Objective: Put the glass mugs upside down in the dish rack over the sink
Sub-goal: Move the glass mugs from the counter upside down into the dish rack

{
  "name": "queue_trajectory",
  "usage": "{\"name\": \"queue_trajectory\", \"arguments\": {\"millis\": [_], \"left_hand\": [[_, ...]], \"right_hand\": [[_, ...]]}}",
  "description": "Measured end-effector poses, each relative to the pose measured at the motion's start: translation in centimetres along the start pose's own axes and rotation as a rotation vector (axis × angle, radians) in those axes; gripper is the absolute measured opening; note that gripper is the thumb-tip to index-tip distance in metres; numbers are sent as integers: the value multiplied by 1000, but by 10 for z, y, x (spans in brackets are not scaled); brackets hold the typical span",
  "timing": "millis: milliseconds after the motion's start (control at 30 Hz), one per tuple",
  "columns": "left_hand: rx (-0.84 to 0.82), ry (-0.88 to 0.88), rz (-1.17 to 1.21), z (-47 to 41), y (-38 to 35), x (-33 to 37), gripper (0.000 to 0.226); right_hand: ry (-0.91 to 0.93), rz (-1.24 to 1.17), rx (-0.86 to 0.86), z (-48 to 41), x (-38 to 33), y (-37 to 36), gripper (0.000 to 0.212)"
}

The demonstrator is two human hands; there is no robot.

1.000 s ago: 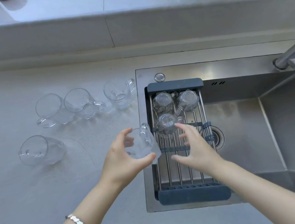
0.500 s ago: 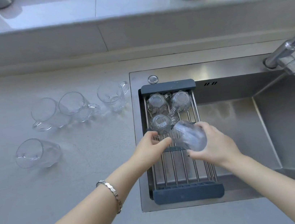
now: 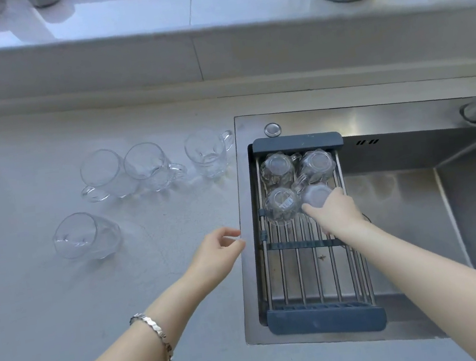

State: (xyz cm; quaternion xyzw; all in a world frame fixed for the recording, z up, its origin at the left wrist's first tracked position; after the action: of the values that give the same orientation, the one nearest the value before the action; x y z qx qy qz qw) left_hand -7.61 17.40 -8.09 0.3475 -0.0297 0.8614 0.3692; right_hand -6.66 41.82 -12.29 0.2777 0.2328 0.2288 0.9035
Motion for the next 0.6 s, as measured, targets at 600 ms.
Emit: {"name": "queue_trajectory", "arguments": {"millis": [600], "left_hand": [[450,-36,-1031,-49,163,74,93]], "right_hand": [[593,-98,-157,-2,-205,-42,96]]}}
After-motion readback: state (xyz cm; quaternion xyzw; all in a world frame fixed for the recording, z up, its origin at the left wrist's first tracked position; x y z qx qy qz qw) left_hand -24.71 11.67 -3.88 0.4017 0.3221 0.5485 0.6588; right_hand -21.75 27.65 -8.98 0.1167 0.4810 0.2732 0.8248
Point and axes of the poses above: each hand's wrist, its own z-axis away from the middle knuckle, its own y-axis out of the back of the hand, x = y × z, the point moved 6 cm from there along -z, towards the middle knuckle, and after that the axes turned 11 degrees about -x, right-handed, at the moved point
